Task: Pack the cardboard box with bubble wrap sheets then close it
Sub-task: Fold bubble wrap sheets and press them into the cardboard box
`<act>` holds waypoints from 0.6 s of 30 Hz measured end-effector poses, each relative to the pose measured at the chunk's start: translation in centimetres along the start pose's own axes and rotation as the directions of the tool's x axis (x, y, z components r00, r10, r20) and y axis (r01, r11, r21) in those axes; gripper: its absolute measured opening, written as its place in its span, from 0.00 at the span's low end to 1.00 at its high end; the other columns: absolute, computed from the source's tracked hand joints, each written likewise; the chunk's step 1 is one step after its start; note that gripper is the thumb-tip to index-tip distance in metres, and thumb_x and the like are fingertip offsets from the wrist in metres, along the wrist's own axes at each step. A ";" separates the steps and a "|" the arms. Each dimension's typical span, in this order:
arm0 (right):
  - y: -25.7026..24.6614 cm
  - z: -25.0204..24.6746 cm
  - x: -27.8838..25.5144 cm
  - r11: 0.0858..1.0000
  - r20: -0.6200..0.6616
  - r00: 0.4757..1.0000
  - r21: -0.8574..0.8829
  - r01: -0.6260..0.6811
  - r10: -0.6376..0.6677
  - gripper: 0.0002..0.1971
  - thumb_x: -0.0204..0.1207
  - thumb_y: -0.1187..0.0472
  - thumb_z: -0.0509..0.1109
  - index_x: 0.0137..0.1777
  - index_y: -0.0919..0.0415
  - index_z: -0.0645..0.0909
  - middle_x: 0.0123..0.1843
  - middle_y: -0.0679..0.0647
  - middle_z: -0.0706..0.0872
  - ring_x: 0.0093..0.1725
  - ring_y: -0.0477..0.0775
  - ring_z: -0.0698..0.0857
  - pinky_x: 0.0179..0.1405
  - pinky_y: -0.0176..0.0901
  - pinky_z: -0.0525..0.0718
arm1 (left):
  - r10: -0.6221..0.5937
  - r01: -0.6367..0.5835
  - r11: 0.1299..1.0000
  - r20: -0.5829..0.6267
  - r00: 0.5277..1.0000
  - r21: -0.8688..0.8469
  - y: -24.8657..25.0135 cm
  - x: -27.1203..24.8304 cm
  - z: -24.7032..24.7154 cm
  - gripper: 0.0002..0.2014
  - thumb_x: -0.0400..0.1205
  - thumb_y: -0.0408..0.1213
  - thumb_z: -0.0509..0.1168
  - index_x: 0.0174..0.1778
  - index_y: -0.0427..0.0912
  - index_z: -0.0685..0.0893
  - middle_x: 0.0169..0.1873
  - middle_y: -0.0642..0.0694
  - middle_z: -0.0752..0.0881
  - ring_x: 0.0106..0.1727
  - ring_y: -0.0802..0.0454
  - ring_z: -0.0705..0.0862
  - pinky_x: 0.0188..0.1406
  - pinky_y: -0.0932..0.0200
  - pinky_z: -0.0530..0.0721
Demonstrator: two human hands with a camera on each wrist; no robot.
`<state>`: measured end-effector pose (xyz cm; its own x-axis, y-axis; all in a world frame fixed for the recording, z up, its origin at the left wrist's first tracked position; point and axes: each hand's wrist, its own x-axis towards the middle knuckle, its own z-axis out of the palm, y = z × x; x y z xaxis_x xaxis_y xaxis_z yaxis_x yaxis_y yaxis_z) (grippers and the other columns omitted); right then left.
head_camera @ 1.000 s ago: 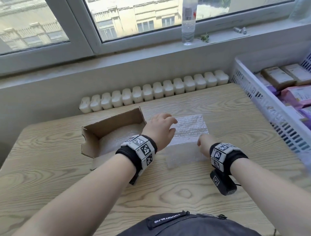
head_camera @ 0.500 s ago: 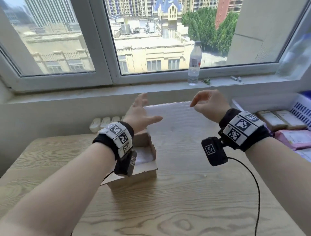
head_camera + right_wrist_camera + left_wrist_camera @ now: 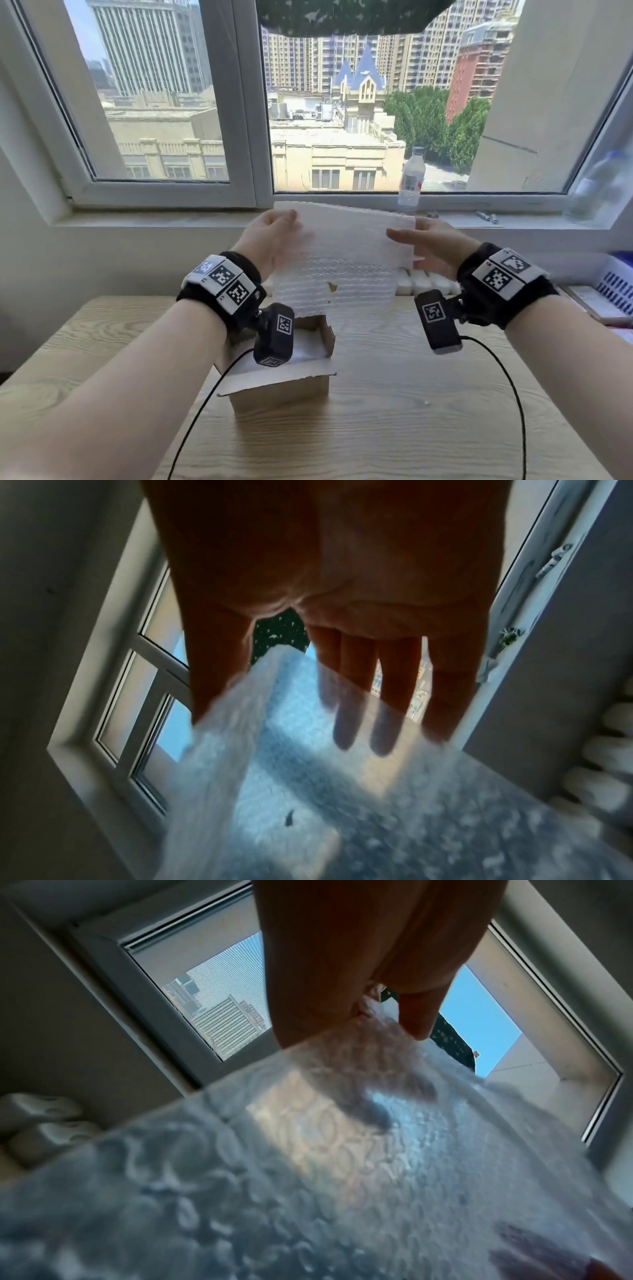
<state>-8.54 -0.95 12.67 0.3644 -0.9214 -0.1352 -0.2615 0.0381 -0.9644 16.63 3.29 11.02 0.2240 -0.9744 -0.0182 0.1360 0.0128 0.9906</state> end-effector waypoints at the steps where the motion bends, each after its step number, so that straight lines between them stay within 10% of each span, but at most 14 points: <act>1: 0.1 0.3 0.0 1.000 0.019 1.000 0.016 0.010 -0.010 0.16 0.73 0.61 0.73 0.59 0.63 0.79 0.54 0.59 0.86 0.53 0.60 0.85 0.63 0.55 0.81 | -0.003 0.003 1.000 -0.009 1.000 0.002 0.0 -0.1 -0.2 0.07 0.82 0.44 0.63 0.50 0.45 0.80 0.44 0.47 0.85 0.43 0.49 0.86 0.52 0.44 0.85; 8: 0.3 1.3 0.5 0.962 -0.031 0.997 0.262 0.079 -0.074 0.06 0.72 0.62 0.70 0.46 0.63 0.78 0.39 0.58 0.88 0.35 0.53 0.91 0.42 0.46 0.91 | -0.145 0.131 0.986 0.135 0.980 0.105 -0.7 -0.9 -1.8 0.38 0.64 0.45 0.77 0.68 0.37 0.73 0.59 0.35 0.85 0.56 0.40 0.88 0.52 0.45 0.89; 10: 0.2 1.5 0.6 0.939 -0.066 0.995 0.330 0.095 -0.077 0.02 0.78 0.65 0.66 0.47 0.64 0.78 0.35 0.57 0.89 0.31 0.51 0.91 0.37 0.44 0.91 | -0.139 0.113 0.982 0.173 0.975 0.154 -1.3 -0.8 -2.2 0.35 0.66 0.38 0.78 0.67 0.35 0.74 0.54 0.36 0.88 0.48 0.45 0.91 0.43 0.53 0.90; 18: 0.6 1.9 0.6 0.981 0.037 0.998 0.189 0.034 -0.042 0.12 0.70 0.70 0.72 0.51 0.61 0.78 0.43 0.60 0.88 0.36 0.55 0.90 0.47 0.52 0.89 | -0.015 0.015 0.979 -0.006 1.000 0.202 -2.0 -0.3 -2.6 0.19 0.75 0.38 0.74 0.60 0.40 0.79 0.51 0.42 0.87 0.52 0.46 0.87 0.58 0.50 0.85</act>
<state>-6.78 -0.75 11.58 0.4081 -0.9071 -0.1029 -0.0749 0.0791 -0.9940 18.81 4.11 8.65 0.2273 -0.9732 -0.0335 -0.0579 -0.0478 0.9972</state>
